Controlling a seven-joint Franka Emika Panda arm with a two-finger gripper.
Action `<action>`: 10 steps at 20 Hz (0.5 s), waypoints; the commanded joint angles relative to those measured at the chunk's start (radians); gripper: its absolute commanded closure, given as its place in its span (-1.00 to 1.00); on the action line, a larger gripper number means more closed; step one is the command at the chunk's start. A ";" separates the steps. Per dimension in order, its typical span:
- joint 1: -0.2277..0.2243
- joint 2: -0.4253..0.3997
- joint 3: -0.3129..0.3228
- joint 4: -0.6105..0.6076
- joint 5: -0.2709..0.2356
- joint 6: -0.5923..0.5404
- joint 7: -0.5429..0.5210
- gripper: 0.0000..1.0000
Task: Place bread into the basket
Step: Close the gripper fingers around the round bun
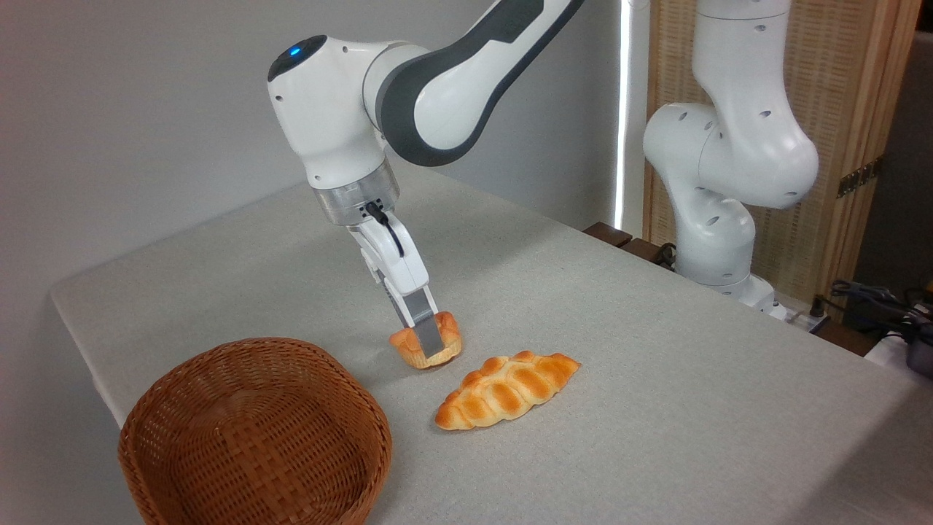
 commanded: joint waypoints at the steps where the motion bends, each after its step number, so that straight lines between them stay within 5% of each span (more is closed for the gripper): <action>1: 0.001 -0.002 0.002 -0.015 0.012 0.020 0.013 0.29; 10: 0.001 -0.004 0.002 -0.015 0.012 0.013 0.013 0.29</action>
